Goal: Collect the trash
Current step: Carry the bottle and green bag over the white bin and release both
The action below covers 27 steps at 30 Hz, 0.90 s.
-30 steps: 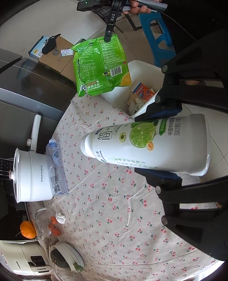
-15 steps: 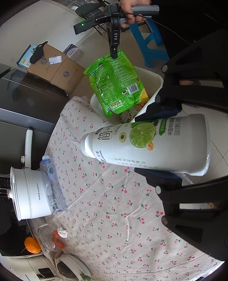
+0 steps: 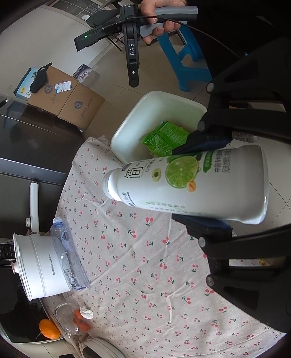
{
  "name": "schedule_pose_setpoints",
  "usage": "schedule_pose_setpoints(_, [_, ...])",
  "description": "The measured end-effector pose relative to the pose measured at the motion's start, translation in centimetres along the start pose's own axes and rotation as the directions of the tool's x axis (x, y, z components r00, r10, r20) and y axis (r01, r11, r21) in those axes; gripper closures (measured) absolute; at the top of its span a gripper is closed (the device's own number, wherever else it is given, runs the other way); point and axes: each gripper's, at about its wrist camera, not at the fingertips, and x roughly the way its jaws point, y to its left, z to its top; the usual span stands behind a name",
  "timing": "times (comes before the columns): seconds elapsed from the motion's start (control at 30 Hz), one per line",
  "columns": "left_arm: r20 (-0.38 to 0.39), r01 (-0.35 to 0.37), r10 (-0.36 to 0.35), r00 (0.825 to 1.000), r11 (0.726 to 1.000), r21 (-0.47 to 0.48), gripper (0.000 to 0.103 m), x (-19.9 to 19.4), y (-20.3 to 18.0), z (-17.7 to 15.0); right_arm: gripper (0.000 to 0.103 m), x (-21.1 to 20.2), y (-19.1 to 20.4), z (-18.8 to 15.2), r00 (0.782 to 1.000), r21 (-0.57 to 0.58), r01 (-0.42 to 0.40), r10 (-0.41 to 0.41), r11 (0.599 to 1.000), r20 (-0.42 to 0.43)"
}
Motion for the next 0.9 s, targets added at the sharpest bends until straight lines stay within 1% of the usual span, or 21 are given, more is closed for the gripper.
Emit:
schedule_pose_setpoints(0.13, [-0.010,0.023,-0.022,1.000,1.000,0.021,0.052,1.3,-1.5,0.5,0.044,-0.2,-0.5,0.1,1.000,0.022,-0.001,0.001,1.000,0.015])
schedule_pose_setpoints(0.3, [-0.025,0.061,-0.059,0.998,0.996,0.058,0.052,3.5,-3.7,0.9,0.039,-0.7,-1.0,0.3,0.999,0.041,0.006,-0.008,0.999,0.039])
schedule_pose_setpoints(0.43, [-0.036,0.083,-0.079,0.996,0.992,0.095,0.052,5.4,-5.3,1.3,0.039,-0.8,-1.1,0.4,0.999,0.048,0.010,-0.012,0.999,0.046])
schedule_pose_setpoints(0.67, [-0.060,0.101,-0.094,0.994,0.984,0.144,0.052,8.2,-6.9,1.6,0.038,-0.9,-1.2,0.6,0.998,0.048,0.019,-0.021,0.999,0.051])
schedule_pose_setpoints(0.77, [-0.057,0.084,-0.076,0.995,0.986,0.146,0.051,8.7,-7.2,2.0,0.038,-0.9,-1.4,0.6,0.998,0.052,0.024,-0.027,0.998,0.050])
schedule_pose_setpoints(0.8, [-0.053,0.081,-0.074,0.996,0.986,0.147,0.044,8.6,-7.3,2.2,0.038,-0.9,-1.5,0.7,0.998,0.054,0.026,-0.028,0.998,0.051])
schedule_pose_setpoints(0.83, [-0.048,0.081,-0.075,0.996,0.986,0.147,0.035,8.5,-7.3,2.3,0.038,-0.9,-1.5,0.7,0.998,0.056,0.027,-0.030,0.998,0.052])
schedule_pose_setpoints(0.9, [-0.021,0.077,-0.075,0.997,0.986,0.145,0.027,8.1,-7.2,2.5,0.038,-1.0,-1.6,0.7,0.998,0.060,0.027,-0.031,0.998,0.055])
